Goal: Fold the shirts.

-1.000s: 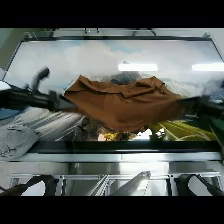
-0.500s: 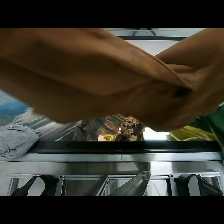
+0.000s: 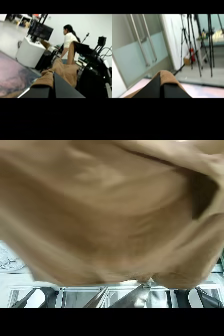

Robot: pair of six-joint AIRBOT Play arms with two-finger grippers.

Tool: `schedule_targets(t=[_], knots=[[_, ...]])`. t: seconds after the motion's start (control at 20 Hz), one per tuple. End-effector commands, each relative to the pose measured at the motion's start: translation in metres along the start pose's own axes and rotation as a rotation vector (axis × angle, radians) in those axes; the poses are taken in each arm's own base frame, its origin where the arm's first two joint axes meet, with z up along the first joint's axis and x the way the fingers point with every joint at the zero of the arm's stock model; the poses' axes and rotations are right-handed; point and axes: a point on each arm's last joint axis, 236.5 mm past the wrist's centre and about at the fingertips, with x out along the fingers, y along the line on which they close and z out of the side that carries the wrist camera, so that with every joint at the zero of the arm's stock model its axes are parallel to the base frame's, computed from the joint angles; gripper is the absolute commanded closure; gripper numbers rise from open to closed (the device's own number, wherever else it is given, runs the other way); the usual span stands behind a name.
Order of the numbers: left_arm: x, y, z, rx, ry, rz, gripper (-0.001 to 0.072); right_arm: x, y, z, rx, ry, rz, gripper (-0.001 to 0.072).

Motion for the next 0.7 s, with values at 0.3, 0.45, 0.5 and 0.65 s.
schedule_targets(t=[0.3,0.45,0.5,0.65], knots=[[0.017,0.299,-0.176,-0.578,0.418,0.29,0.0683,0.118,-0.165,-0.277,0.31,0.617,-0.084,0.0689],[-0.018,0.37,-0.212,-0.692,0.375,0.328,0.0684,0.124,-0.223,-0.332,0.388,0.647,-0.204,0.069],[-0.028,0.388,-0.218,-0.722,0.355,0.335,0.0684,0.122,-0.238,-0.344,0.402,0.649,-0.238,0.069],[-0.04,0.424,-0.223,-0.751,0.338,0.349,0.0683,0.111,-0.27,-0.379,0.454,0.687,-0.293,0.0691]])
